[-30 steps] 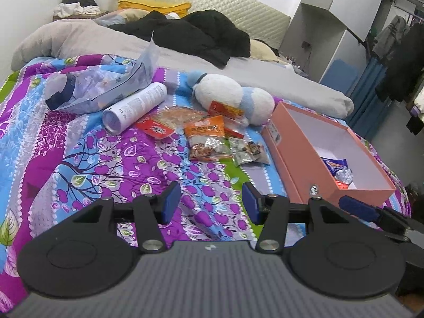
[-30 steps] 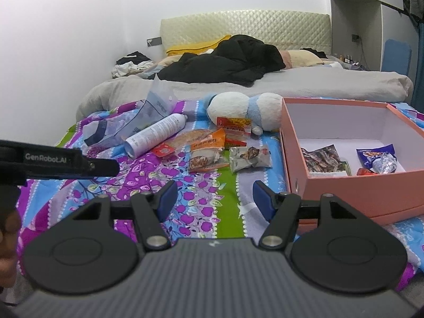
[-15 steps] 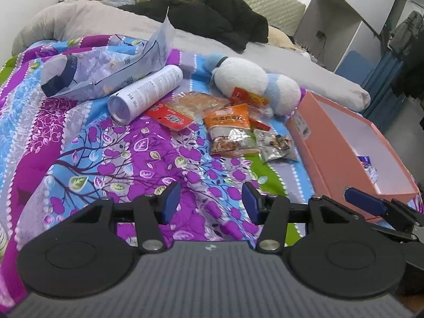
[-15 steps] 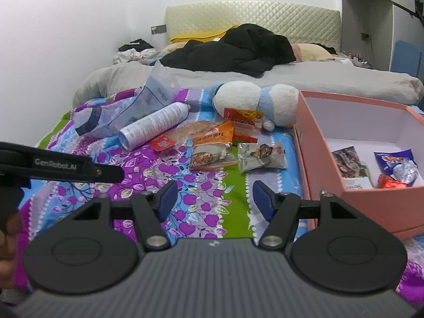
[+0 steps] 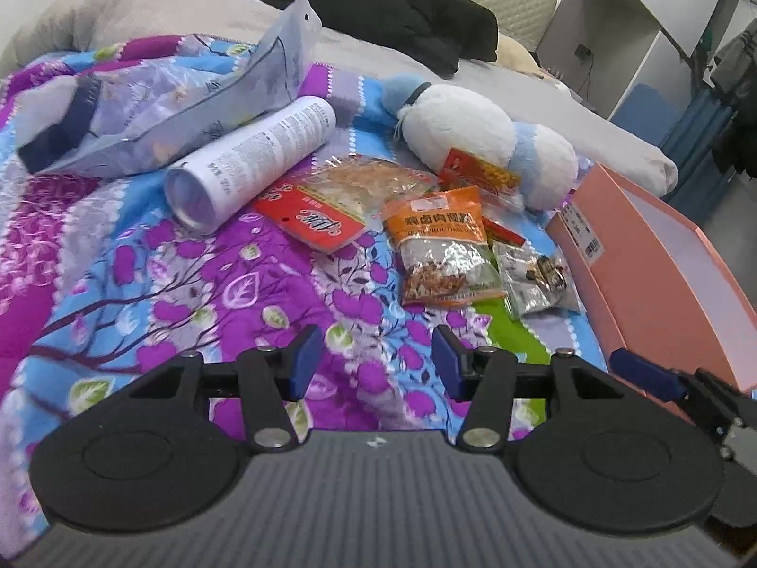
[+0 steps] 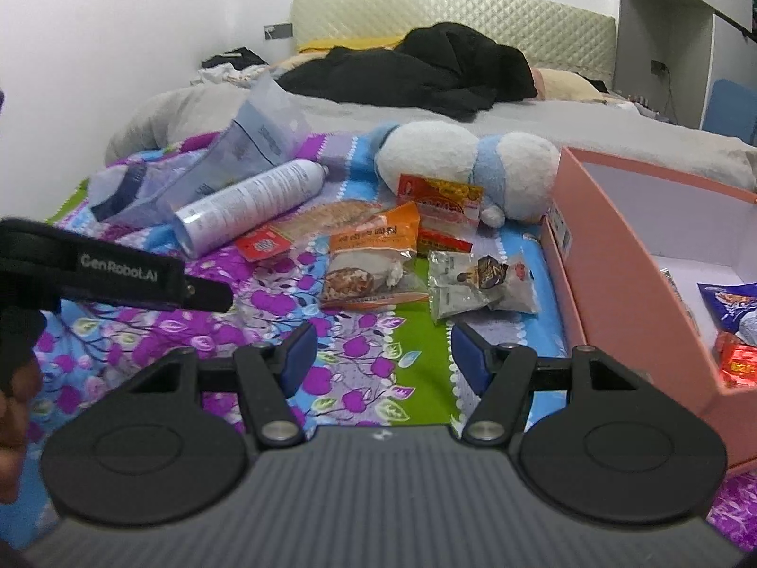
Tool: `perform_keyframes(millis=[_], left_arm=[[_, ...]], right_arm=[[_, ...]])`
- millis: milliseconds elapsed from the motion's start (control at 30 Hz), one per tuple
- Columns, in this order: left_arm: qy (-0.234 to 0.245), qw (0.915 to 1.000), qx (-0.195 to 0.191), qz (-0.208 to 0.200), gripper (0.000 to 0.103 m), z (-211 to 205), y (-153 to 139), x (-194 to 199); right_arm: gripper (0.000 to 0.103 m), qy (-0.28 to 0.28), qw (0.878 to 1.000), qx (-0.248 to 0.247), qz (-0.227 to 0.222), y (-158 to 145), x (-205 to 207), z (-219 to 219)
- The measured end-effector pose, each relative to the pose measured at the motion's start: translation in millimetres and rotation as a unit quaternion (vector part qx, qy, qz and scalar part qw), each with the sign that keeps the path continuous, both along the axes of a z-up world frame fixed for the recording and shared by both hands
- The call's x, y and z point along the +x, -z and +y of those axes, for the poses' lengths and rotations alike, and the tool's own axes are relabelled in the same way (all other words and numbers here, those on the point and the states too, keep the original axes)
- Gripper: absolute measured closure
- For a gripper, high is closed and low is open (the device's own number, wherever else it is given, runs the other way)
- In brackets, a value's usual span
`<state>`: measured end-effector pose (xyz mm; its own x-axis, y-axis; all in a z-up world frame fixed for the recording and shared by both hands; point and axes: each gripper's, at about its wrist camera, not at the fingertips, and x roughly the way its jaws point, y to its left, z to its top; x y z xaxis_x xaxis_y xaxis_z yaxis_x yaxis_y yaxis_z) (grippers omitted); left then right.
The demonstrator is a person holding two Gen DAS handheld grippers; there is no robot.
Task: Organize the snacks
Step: 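Grasp the orange seasoning bag with the left tool while the right tool grasps the small clear bag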
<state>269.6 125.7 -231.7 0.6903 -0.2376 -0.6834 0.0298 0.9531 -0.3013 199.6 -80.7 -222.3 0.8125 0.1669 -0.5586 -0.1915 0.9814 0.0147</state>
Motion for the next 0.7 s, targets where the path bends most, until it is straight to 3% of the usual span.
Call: perform_keyframes(millis=[333,400,500,567,600,700], left_arm=[[0.021,0.9993,-0.029,0.011,0.032,-14.3,26.2,57.0],[0.024,0.999,-0.036,0.012,0.023,-19.9,30.0,67.7],[0.027,0.9985,-0.045,0.012,0.018,-27.3,34.4,80.5],[0.031,0.9978,-0.056,0.018,0.018,-31.9,38.1,90.5],[0.032,0.9976,-0.059,0.02,0.018,-34.2,40.0,95.4],[0.032,0.9965,-0.07,0.032,0.018,-38.8,47.4,108.6]], right_arm=[[0.039,0.044,0.998,-0.037,0.01,28.2,50.3,-5.0],[0.038,0.05,0.998,-0.046,0.004,30.0,58.5,-8.1],[0.037,0.039,0.998,-0.052,0.01,33.5,74.5,-11.7],[0.019,0.04,0.997,-0.071,0.005,36.6,83.0,-10.0],[0.016,0.037,0.996,-0.084,-0.001,38.7,86.0,-8.2],[0.015,0.016,0.994,-0.106,-0.004,44.7,95.8,-5.5]])
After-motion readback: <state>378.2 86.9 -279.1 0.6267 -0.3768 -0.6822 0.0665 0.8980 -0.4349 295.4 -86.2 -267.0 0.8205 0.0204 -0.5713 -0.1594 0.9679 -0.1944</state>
